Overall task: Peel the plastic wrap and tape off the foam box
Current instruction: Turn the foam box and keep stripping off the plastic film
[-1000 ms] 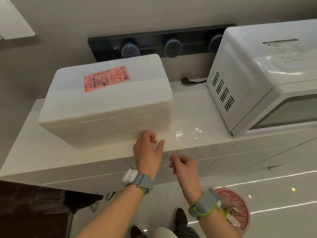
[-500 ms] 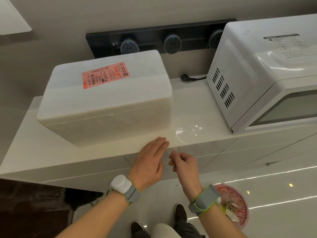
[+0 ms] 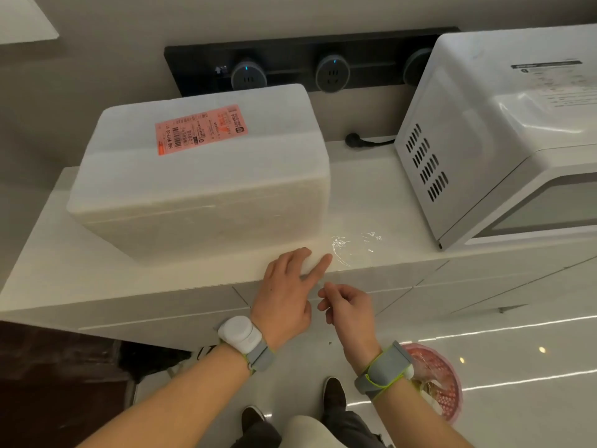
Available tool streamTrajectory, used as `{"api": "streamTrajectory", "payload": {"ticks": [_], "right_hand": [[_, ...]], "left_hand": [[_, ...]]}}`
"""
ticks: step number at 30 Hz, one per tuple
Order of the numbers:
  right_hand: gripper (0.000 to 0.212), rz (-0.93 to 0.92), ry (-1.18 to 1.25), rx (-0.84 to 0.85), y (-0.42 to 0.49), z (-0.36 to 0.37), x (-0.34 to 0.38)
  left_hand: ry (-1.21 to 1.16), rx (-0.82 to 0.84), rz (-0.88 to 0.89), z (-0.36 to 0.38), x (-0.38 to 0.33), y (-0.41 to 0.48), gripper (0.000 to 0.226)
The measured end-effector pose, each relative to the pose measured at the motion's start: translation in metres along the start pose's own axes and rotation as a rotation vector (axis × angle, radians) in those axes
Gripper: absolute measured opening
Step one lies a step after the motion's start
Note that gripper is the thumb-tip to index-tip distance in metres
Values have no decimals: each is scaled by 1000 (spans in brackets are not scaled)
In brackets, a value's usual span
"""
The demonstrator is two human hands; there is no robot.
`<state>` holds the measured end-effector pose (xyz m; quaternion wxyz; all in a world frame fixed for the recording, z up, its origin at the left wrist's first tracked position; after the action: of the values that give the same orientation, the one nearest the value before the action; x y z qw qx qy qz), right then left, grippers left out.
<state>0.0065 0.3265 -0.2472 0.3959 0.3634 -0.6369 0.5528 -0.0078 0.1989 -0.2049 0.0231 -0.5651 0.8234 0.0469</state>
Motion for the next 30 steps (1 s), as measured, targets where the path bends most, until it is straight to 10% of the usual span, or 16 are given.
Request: {"api": "streamTrajectory", "payload": {"ticks": [14,30], "right_hand": [[28,49,-206,164,-2,-29,-21],[25,-585,-175,138,-53,132,177]], "left_hand": [[-423,11,-136,-13,3,0,88],[-426,-636,44,-178,128,-66,30]]}}
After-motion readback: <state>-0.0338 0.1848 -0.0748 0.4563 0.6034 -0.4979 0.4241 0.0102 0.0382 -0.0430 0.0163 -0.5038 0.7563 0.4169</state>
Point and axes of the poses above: each hand's wrist, its own y-axis towards the middle knuckle, its own z-axis out of the palm, x = y × z, the point moved 6 cm from there along y, towards the middle knuckle, and after that the axes turned 2 degrees about x, right-handed, at the moved point
